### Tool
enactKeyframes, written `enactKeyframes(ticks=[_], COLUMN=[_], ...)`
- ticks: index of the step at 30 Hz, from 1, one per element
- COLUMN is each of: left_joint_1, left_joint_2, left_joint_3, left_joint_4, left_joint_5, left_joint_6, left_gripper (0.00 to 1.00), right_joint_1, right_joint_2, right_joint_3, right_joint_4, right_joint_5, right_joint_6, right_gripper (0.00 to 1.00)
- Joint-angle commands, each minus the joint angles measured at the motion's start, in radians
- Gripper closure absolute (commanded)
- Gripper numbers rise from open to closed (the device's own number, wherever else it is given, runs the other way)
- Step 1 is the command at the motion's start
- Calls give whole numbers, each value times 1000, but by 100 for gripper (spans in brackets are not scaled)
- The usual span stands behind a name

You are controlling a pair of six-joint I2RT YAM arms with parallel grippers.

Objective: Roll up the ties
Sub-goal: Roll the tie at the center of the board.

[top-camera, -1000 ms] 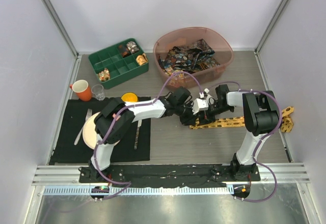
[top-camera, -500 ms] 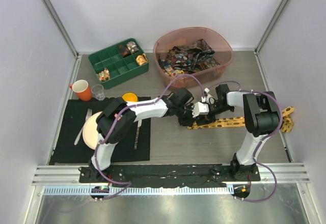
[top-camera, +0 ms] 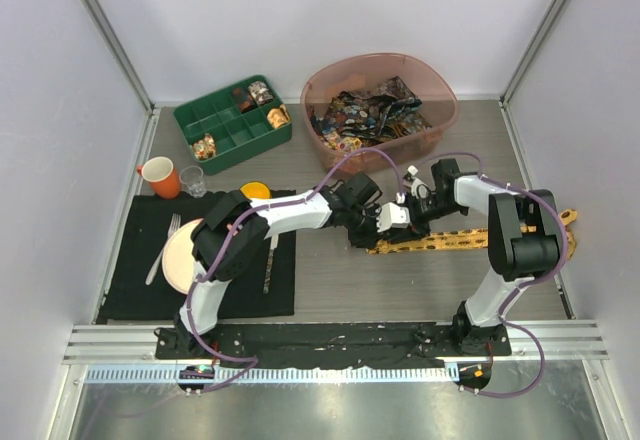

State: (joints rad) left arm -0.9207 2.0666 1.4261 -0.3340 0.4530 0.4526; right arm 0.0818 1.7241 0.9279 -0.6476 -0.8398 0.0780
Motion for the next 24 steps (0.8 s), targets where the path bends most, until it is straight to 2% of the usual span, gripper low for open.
enactKeyframes(ticks=[1,11,15,18,19,21,24], left_joint_1=[-1,-6,-10,-14,-12,-13,-10], left_joint_2=[50,53,50,50,50,44,36], left_joint_3=[7,5,4,5,7,8,8], left_joint_4=[-74,-77,-76,-77,-77,-79,-79], left_joint_5=[-53,-59,-53,-53,-53,-53,-43], left_joint_6=[23,26,24,21,20,15,12], left_gripper=[72,71,71,71,71,71,68], right_joint_1=[-2,35,39,39,38,30,12], right_joint_2=[3,49,61,71,69,65,61], right_joint_3=[32,25,25,25,23,20,19], right_joint_4=[15,109,128,115,109,80,49], right_joint_5=[-51,-39,5,16,28,53,73], right_joint_6=[28,98,108,89,80,43,8], right_gripper=[60,61,66,77,88,99,99])
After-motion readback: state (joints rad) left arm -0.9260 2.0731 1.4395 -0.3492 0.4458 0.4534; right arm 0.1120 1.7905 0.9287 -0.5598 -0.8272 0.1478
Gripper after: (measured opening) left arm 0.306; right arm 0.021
